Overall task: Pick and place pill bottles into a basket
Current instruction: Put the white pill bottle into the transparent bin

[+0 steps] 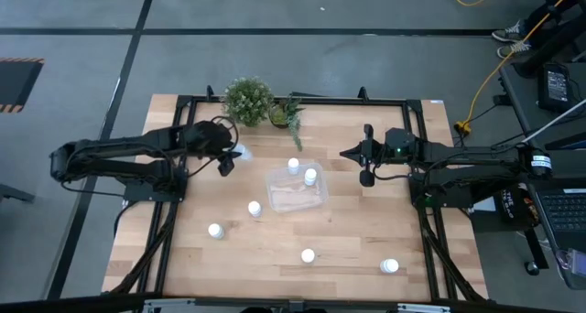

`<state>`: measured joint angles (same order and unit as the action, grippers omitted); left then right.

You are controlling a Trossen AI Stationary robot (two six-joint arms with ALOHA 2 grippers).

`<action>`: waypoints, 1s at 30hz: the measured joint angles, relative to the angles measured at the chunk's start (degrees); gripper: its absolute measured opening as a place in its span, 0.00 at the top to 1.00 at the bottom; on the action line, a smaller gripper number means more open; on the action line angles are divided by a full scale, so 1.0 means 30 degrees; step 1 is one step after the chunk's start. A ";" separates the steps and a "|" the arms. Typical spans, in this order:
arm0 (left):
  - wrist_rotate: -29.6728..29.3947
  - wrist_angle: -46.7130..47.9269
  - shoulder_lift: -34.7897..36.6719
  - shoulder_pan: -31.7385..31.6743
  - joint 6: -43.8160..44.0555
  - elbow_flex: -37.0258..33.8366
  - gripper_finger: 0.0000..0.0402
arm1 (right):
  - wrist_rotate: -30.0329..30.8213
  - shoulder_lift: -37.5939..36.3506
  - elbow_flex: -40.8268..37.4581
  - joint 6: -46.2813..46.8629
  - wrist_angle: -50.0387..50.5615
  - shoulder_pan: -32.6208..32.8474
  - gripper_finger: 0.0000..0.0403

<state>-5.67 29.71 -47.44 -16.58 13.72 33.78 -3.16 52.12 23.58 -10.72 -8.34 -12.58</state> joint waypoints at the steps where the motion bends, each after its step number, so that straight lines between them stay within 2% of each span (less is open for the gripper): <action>1: 0.0411 -0.0330 0.0006 0.0218 0.0001 0.0000 0.61 | 0.0002 0.0000 -0.0002 0.0054 -0.0031 -0.0006 1.00; 3: 0.1043 -0.0838 0.0001 0.0685 0.0001 0.0000 0.61 | 0.0021 0.0000 0.0001 0.0425 -0.0176 0.0000 1.00; 10: 0.1085 -0.2238 -0.0155 0.2013 0.0070 0.0000 0.61 | 0.0023 0.0000 0.0005 0.0548 -0.0304 -0.0001 0.98; 19: 0.1044 -0.3604 -0.0943 0.2512 0.0351 0.0044 0.61 | 0.0029 0.0000 0.0005 0.0548 -0.0297 -0.0005 0.97; 23: 0.1125 -0.3395 -0.2348 0.2514 0.0269 0.1061 0.61 | 0.0029 0.0000 0.0005 0.0533 -0.0297 0.0000 0.97; 30: 0.1899 -0.2816 -0.5620 0.2534 -0.2608 0.4205 0.61 | 0.0029 0.0000 0.0005 0.0493 -0.0301 -0.0006 0.97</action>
<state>0.03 21.26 -64.29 -8.97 5.90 46.39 -3.07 52.12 23.59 -9.25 -9.25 -12.60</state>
